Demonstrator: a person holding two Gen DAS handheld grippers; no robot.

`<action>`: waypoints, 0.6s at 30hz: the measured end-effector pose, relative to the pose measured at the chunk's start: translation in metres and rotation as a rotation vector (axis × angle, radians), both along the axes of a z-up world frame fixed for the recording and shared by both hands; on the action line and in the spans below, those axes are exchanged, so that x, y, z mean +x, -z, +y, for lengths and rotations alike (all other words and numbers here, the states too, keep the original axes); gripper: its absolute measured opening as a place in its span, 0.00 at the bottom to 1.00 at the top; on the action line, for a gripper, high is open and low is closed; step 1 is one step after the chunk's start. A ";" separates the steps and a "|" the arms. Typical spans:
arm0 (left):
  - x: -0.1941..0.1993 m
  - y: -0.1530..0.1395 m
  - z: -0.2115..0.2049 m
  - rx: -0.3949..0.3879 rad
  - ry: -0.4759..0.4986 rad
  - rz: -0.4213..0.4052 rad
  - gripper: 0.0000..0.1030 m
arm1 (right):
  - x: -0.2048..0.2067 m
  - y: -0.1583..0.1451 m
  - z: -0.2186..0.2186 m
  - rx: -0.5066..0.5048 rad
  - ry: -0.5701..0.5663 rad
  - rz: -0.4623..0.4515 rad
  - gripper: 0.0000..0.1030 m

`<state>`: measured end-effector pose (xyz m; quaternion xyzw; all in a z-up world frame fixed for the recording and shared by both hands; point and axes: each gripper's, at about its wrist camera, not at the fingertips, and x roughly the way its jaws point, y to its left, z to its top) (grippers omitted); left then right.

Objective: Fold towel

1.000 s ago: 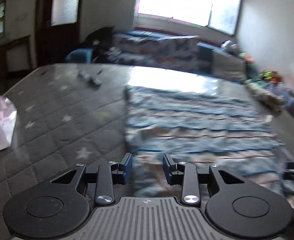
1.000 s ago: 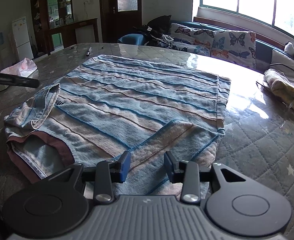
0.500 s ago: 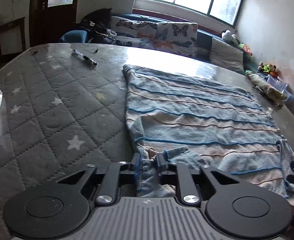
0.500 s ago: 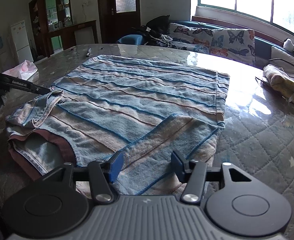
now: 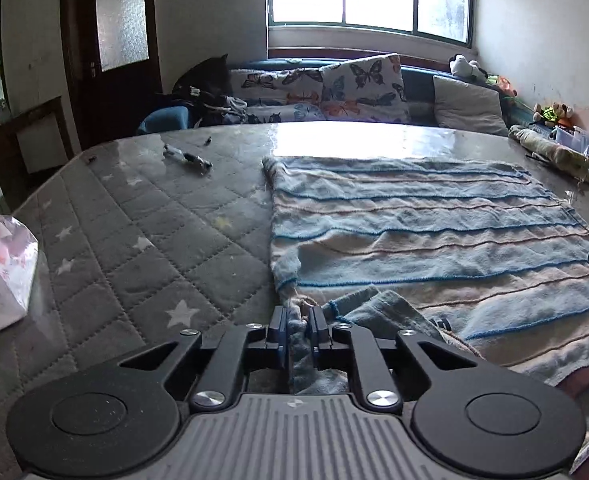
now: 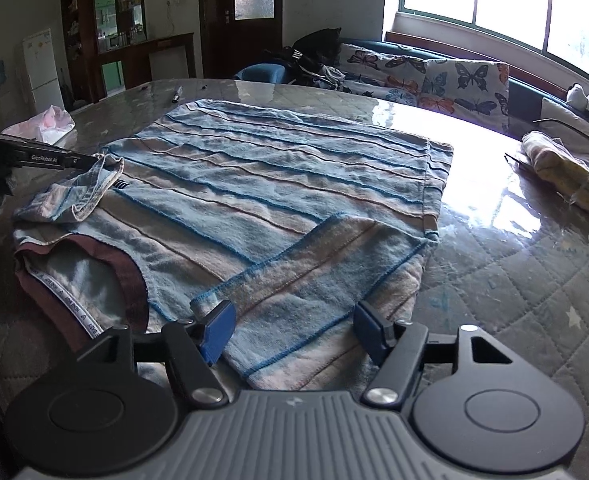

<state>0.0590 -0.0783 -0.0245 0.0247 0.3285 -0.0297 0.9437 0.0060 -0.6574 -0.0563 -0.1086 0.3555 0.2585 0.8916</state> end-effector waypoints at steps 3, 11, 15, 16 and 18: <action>-0.009 -0.010 0.001 0.010 0.003 -0.028 0.14 | -0.003 -0.004 0.005 -0.014 -0.012 -0.014 0.65; -0.053 -0.024 -0.026 0.014 0.202 -0.034 0.14 | -0.017 -0.011 0.009 -0.053 -0.012 -0.025 0.62; -0.083 -0.029 -0.051 0.001 0.363 -0.041 0.14 | -0.029 -0.025 0.024 -0.020 -0.069 -0.041 0.50; -0.088 -0.028 -0.058 0.004 0.396 -0.039 0.14 | -0.032 -0.026 0.028 -0.014 -0.089 -0.040 0.49; -0.096 -0.025 -0.070 0.023 0.450 -0.033 0.14 | -0.037 -0.026 0.040 -0.012 -0.136 -0.037 0.41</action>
